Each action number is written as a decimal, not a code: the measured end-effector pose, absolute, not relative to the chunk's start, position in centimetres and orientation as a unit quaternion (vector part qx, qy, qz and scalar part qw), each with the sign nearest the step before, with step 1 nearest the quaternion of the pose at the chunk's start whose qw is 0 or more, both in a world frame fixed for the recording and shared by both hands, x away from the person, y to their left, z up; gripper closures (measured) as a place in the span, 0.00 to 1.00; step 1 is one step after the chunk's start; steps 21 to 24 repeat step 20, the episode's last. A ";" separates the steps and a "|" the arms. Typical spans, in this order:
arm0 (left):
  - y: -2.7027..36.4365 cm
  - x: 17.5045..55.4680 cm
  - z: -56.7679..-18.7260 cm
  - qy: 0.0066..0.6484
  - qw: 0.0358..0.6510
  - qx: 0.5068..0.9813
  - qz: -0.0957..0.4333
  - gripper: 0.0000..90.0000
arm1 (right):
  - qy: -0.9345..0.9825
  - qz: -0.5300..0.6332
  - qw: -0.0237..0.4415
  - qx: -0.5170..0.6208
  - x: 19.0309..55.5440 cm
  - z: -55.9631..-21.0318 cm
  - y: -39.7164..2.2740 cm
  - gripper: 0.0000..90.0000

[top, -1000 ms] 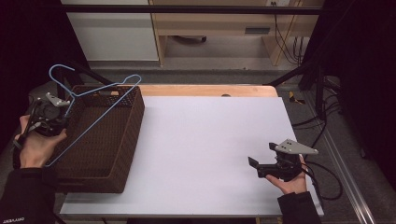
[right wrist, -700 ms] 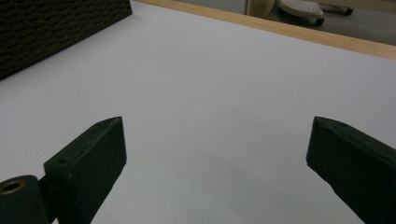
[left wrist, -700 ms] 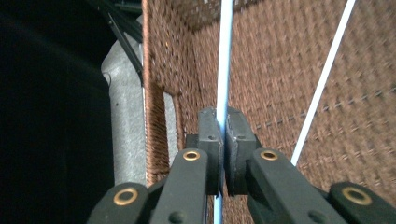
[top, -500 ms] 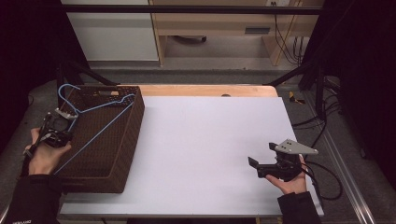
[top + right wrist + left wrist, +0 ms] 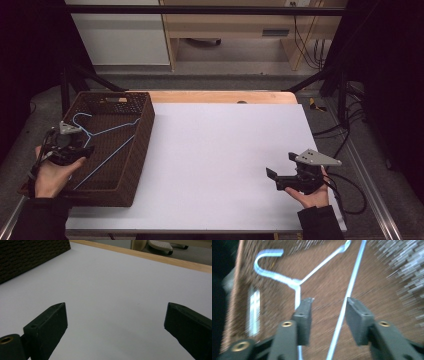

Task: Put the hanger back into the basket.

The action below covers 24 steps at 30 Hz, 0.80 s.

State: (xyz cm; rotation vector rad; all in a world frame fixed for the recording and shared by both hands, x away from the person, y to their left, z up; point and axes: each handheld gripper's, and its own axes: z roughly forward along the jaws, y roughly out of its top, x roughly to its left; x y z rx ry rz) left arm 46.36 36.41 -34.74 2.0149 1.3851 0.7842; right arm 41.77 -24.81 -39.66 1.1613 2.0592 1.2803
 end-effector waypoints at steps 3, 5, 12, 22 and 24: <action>34.6 44.7 -34.5 0.478 0.373 0.742 0.286 0.43 | 0.746 0.465 0.225 0.420 41.7 -39.6 -24.8 0.06; 33.5 43.7 -34.5 0.449 0.417 0.741 0.275 0.37 | 0.746 0.467 0.225 0.418 41.7 -39.6 -24.9 0.06; 30.2 41.6 -35.8 0.387 0.492 0.744 0.234 0.26 | 0.743 0.472 0.226 0.417 41.6 -39.5 -24.9 0.06; 28.1 40.8 -37.3 0.362 0.494 0.757 0.230 0.16 | 0.740 0.478 0.228 0.415 41.5 -39.4 -25.1 0.05; 28.1 40.8 -37.3 0.362 0.494 0.757 0.230 0.16 | 0.740 0.478 0.228 0.415 41.5 -39.4 -25.1 0.05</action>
